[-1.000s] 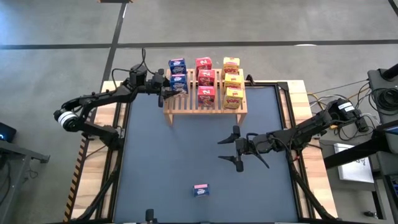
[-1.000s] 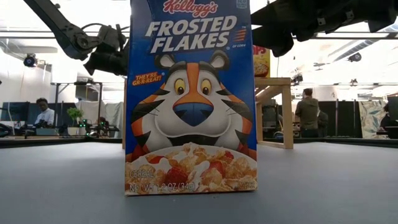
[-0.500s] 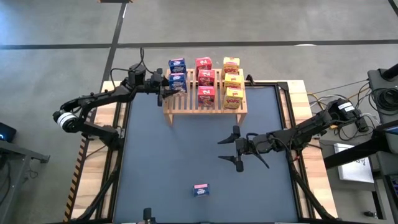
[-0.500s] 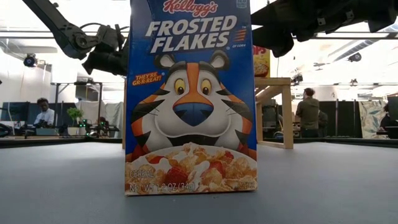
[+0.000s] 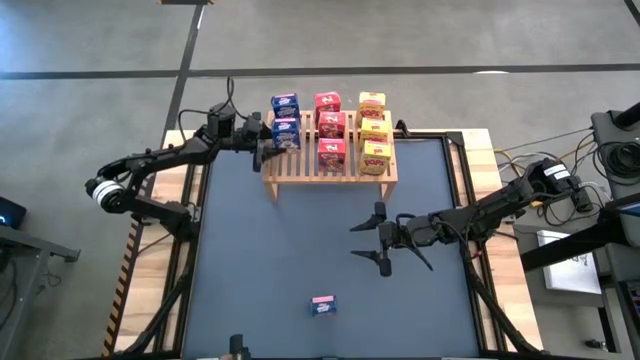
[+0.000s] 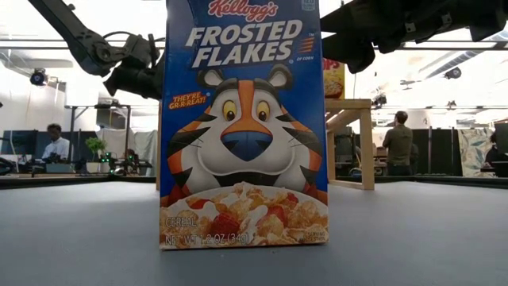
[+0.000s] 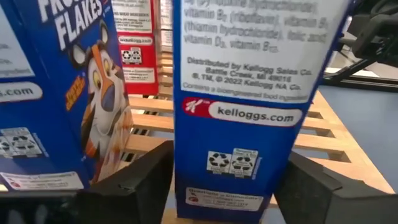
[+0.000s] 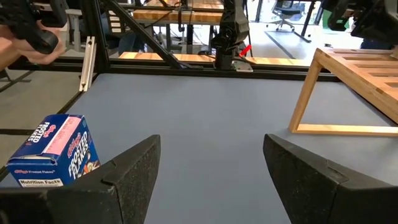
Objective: Stack cereal on shelf
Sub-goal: Put the top blue cereal box on the shelf aligned with the other blue cereal box, then put the blue cereal box on the shelf aligned with the other blue cereal box
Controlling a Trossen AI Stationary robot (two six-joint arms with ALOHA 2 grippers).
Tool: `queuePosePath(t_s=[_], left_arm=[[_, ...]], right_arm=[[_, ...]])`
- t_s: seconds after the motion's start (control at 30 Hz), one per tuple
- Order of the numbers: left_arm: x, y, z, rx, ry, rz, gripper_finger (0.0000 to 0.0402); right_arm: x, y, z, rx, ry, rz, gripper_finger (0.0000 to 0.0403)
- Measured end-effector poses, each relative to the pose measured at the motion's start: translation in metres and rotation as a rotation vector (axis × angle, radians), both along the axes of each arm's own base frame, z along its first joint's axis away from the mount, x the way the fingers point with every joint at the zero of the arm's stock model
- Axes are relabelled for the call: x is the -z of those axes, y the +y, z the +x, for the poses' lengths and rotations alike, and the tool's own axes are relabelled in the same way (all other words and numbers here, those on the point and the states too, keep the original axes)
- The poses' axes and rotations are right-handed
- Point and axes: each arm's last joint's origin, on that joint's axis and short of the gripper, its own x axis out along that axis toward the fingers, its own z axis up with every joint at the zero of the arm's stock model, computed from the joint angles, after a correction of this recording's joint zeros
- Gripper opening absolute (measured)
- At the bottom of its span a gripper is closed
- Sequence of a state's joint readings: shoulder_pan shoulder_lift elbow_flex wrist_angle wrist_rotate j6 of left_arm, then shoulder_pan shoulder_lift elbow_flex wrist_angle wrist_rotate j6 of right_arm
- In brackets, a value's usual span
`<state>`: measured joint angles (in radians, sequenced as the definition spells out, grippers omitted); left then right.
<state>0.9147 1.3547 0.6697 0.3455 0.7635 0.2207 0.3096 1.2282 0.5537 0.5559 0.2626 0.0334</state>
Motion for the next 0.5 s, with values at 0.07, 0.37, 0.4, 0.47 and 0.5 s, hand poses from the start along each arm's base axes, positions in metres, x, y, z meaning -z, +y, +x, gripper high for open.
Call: queuePosePath(t_s=[0.07,0.37,0.4,0.47,0.5], left_arm=[[0.0,-0.001,-0.001,0.0,0.004,-0.006,0.0239],[-0.021,-0.013,-0.011,-0.019,-0.013,0.031,0.0263],[-0.024,-0.015,-0.013,-0.042,-0.006,0.036,0.0264],[-0.029,-0.02,-0.018,-0.086,0.014,0.046,0.0264],[-0.031,-0.023,-0.021,-0.1,0.027,0.049,0.0264]], right_arm=[[0.0,0.0,0.0,0.0,0.0,0.0,0.0275],[0.0,0.0,0.0,0.0,0.001,0.0,0.027],[0.0,0.0,0.0,0.0,0.001,0.0,0.0271],[0.0,0.0,0.0,0.0,0.001,0.0,0.0272],[0.0,0.0,0.0,0.0,0.001,0.0,0.0272]])
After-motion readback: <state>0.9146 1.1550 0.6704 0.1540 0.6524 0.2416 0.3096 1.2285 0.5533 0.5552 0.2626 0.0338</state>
